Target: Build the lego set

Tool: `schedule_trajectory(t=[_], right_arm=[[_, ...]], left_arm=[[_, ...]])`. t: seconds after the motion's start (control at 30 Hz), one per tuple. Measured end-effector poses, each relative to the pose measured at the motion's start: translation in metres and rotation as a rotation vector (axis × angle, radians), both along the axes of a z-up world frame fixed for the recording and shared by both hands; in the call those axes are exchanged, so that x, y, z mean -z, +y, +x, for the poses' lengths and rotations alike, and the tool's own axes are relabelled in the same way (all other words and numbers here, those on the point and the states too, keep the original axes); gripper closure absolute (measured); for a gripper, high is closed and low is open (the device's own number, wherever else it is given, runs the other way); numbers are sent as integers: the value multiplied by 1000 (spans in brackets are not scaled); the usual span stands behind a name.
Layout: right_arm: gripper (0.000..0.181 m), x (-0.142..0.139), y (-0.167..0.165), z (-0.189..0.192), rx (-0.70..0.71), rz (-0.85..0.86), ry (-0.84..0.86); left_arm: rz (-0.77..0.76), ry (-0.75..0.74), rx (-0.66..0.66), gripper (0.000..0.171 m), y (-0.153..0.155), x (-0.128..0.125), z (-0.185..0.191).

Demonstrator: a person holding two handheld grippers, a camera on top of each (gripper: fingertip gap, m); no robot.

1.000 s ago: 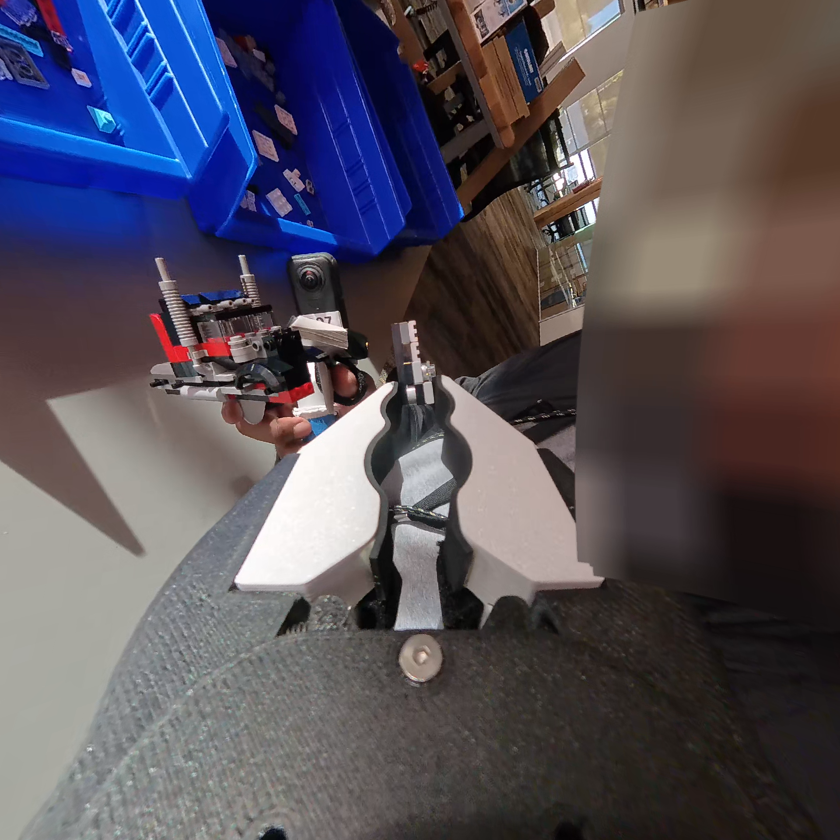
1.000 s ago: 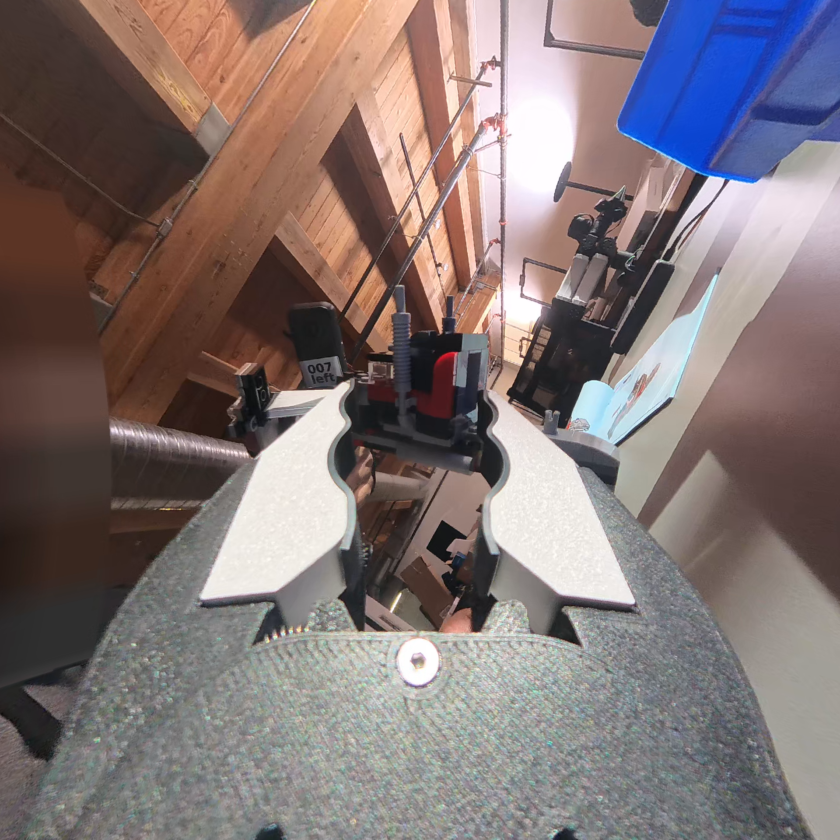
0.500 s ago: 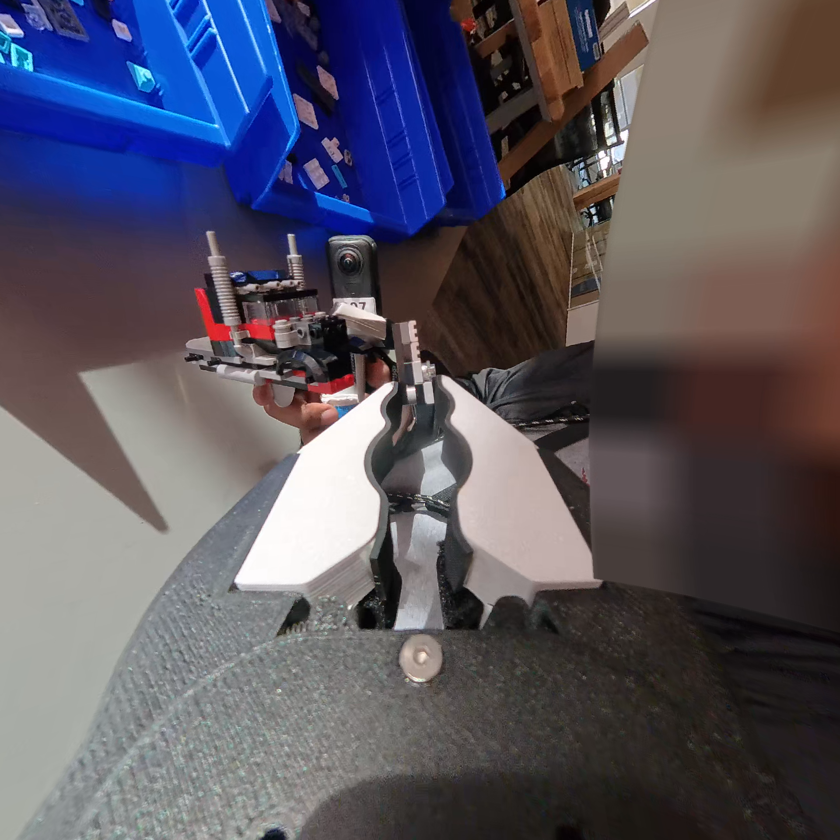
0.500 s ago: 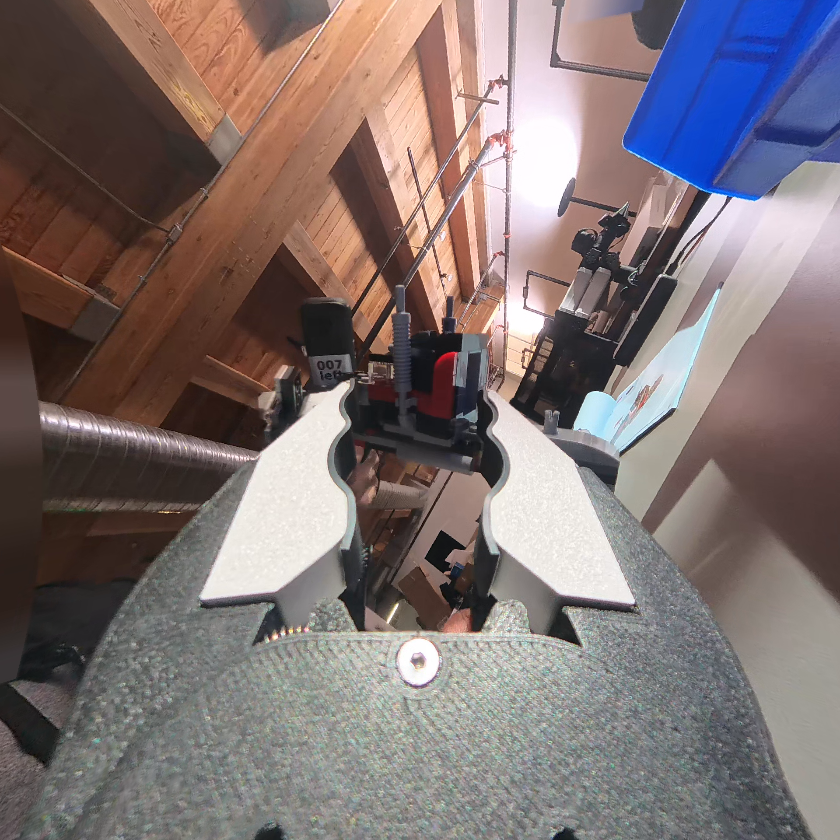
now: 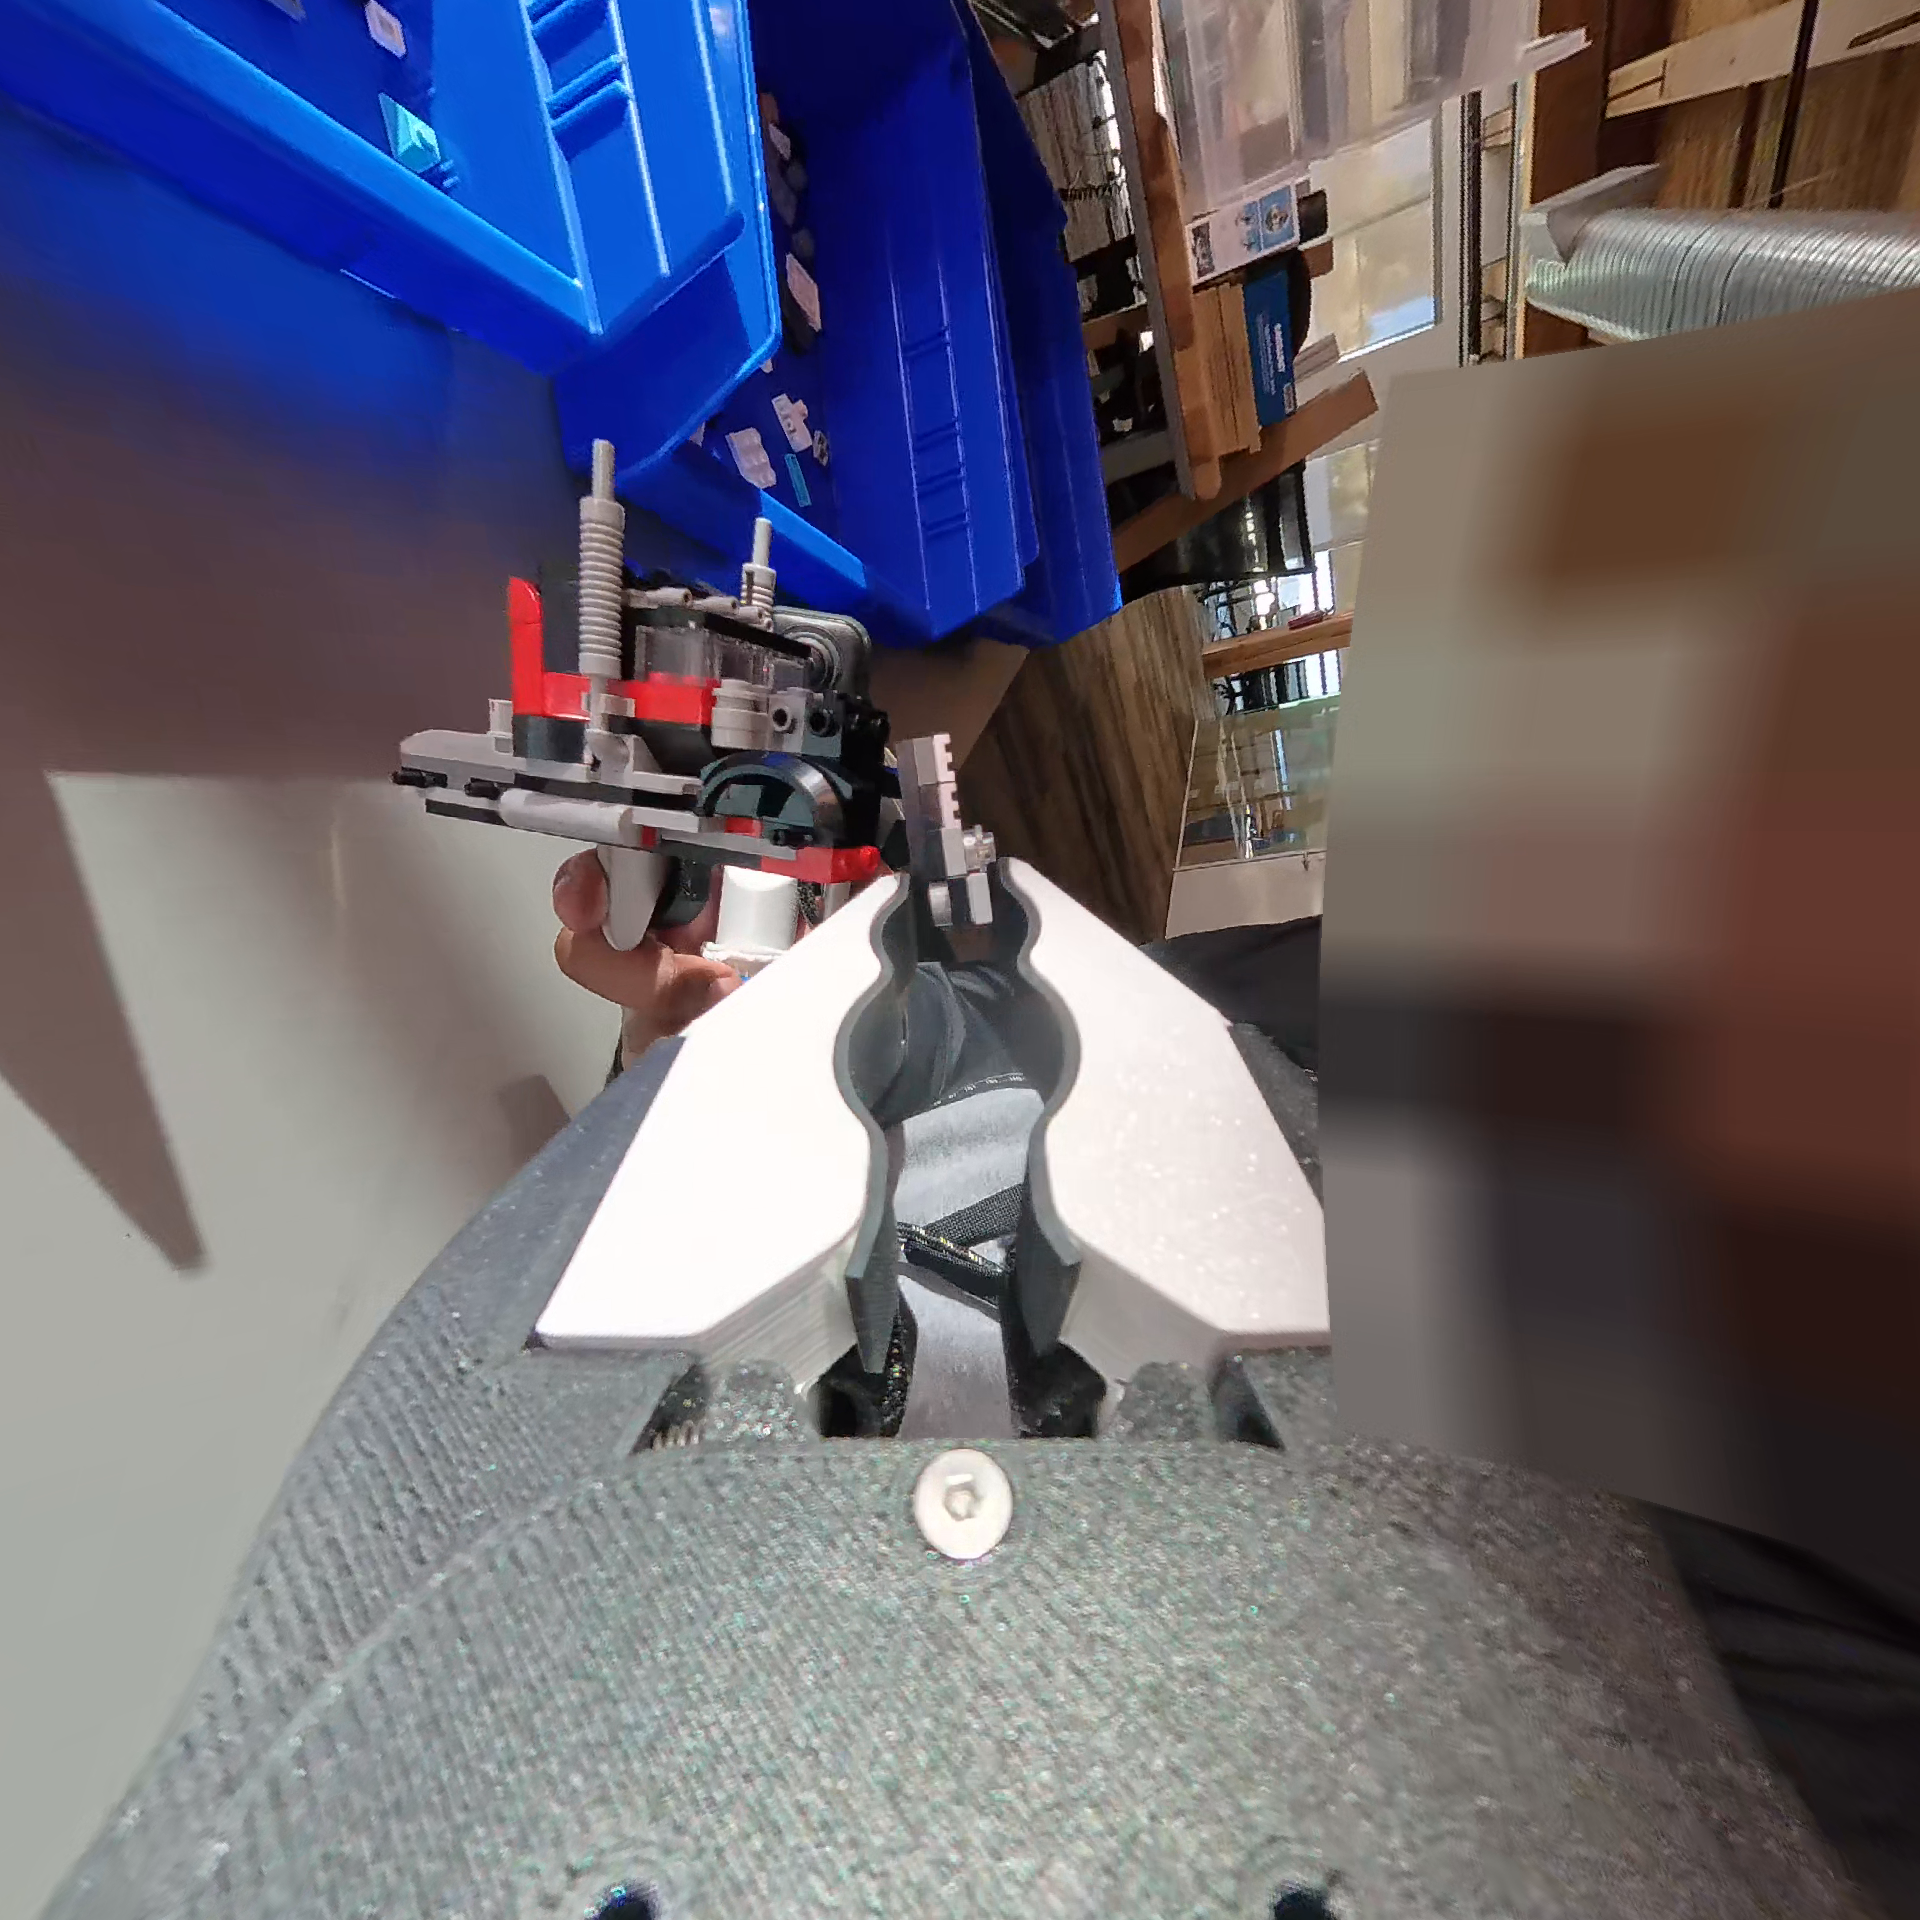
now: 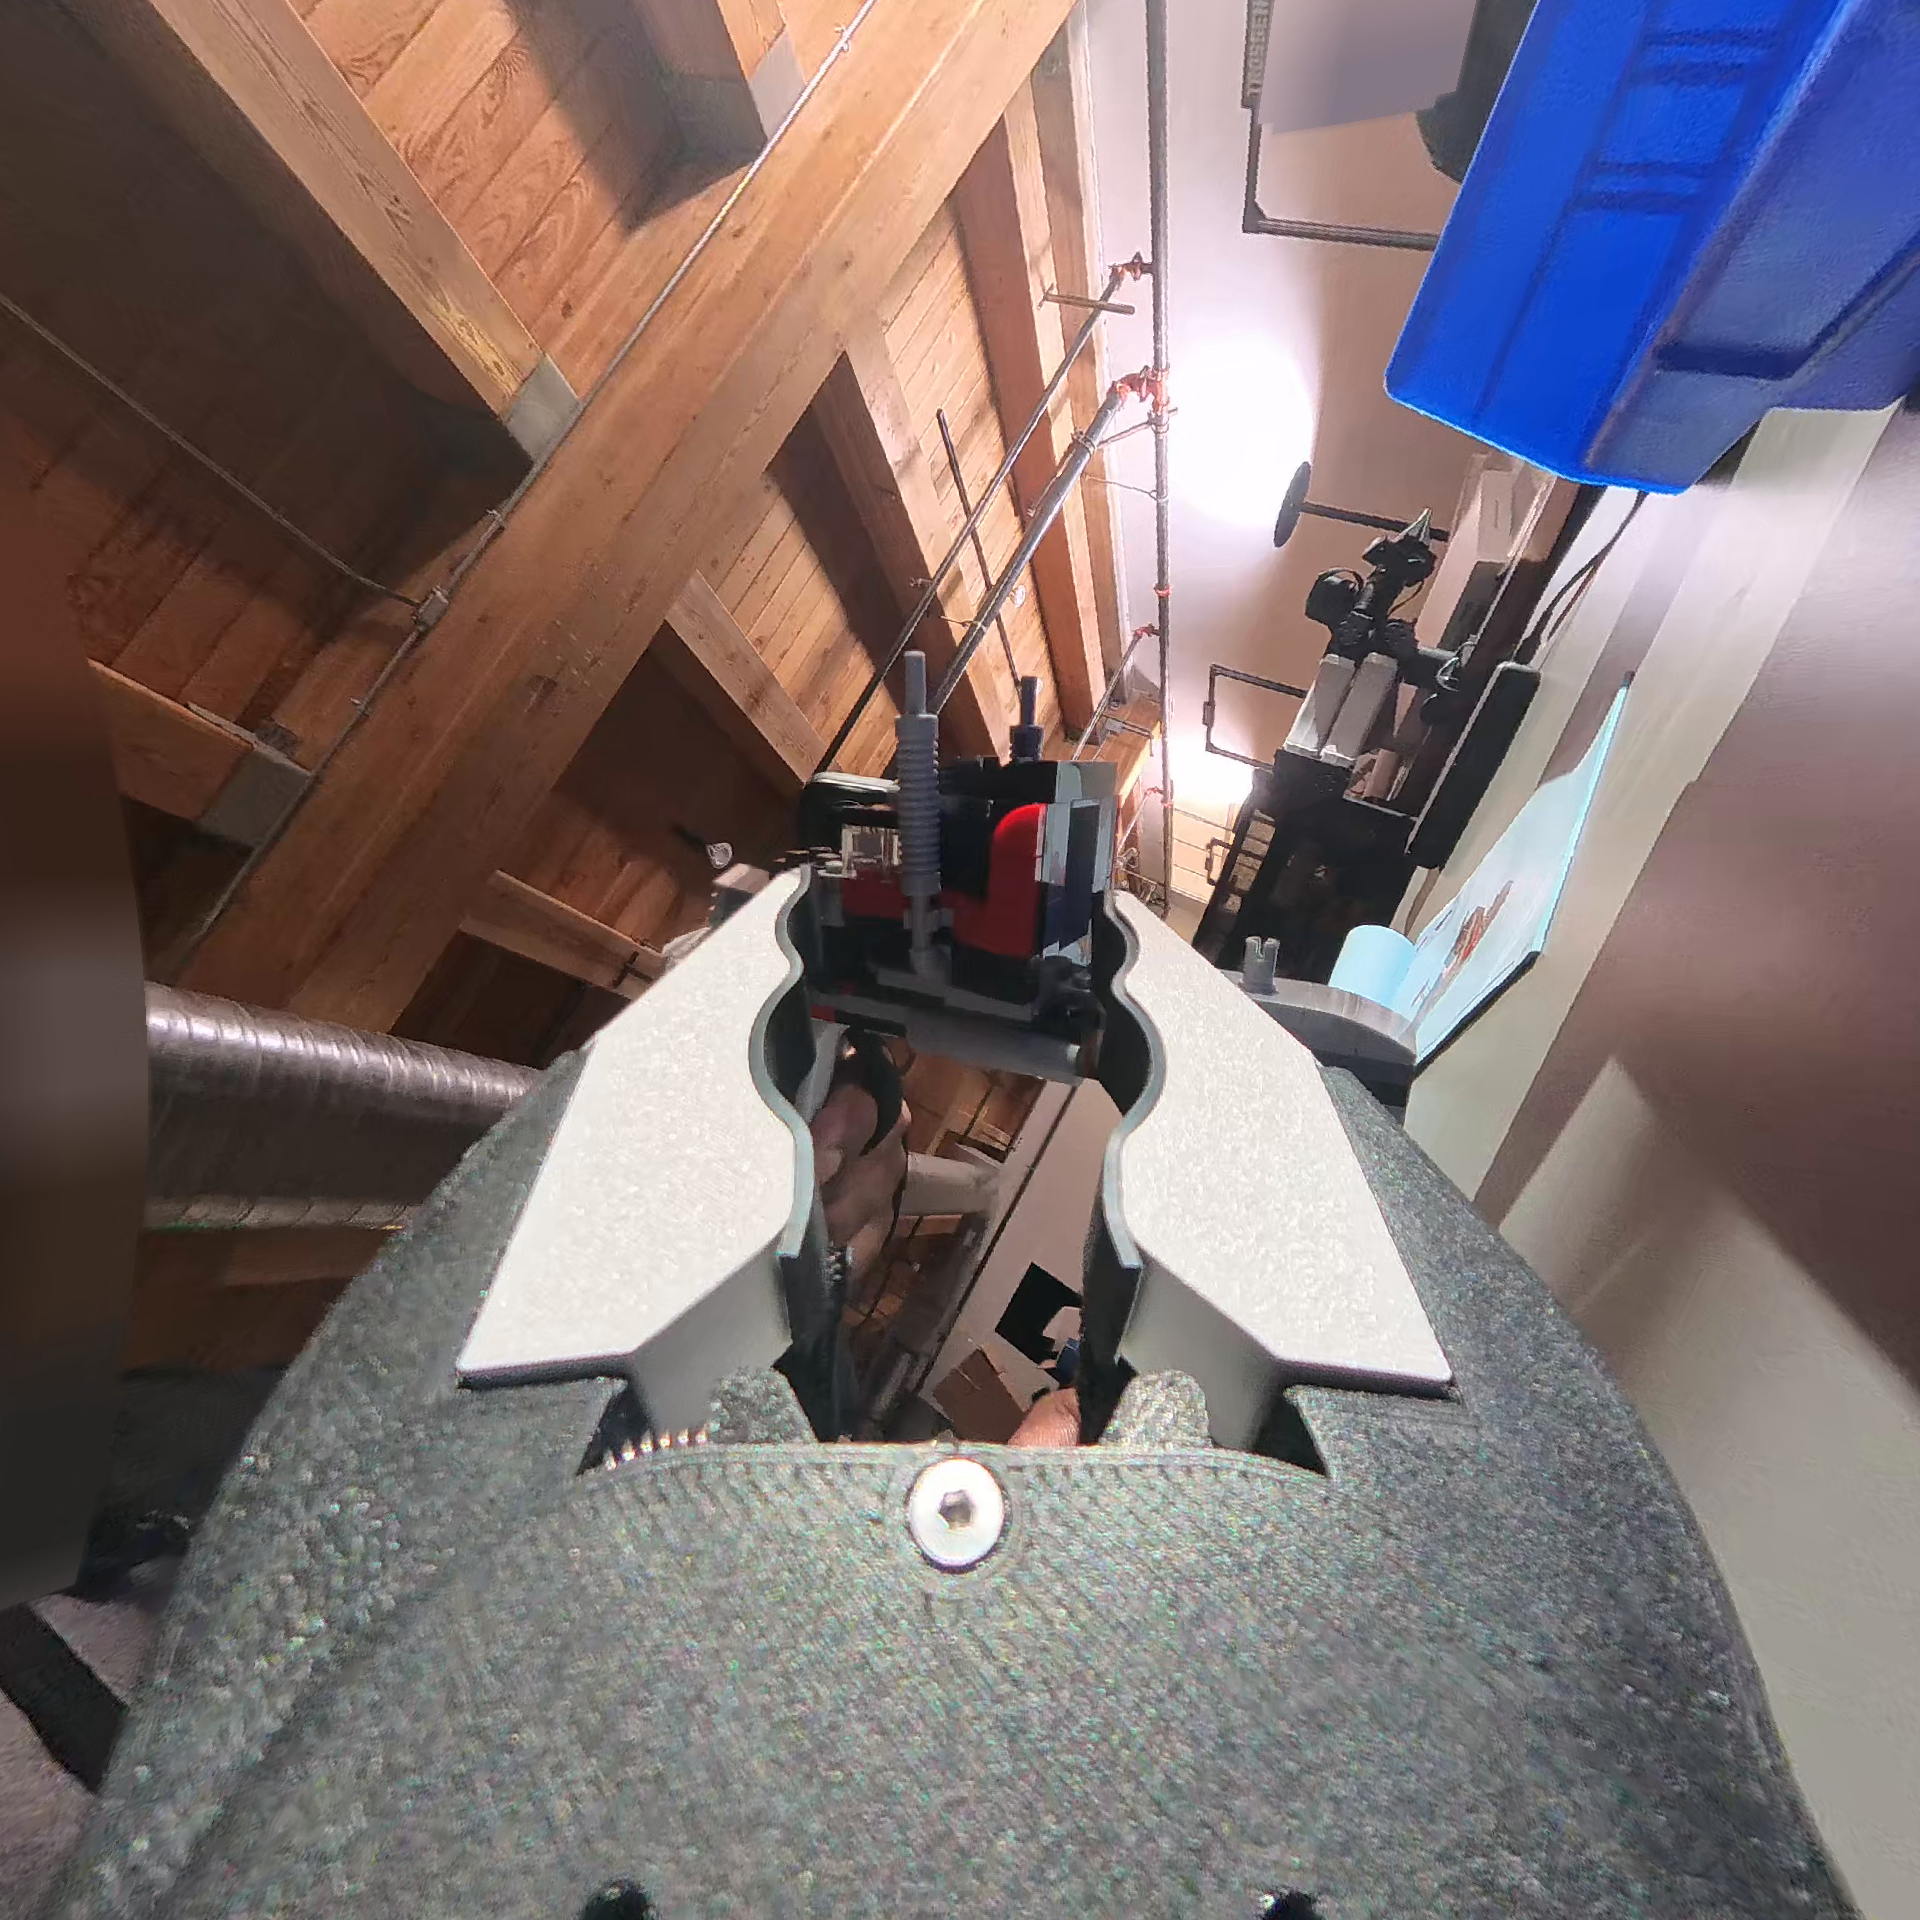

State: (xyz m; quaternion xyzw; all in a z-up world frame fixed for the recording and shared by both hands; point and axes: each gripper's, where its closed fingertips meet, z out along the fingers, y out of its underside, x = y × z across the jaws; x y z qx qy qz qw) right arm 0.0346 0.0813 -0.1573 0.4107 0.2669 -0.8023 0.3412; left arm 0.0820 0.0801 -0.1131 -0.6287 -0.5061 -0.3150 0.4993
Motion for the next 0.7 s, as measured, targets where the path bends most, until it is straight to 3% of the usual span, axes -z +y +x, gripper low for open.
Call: schedule_trajectory(t=[0.7], right_arm=[[126,4,3,-4,32,-20,-48]], left_arm=[[-120,46,-188,157,-1,8,-13]])
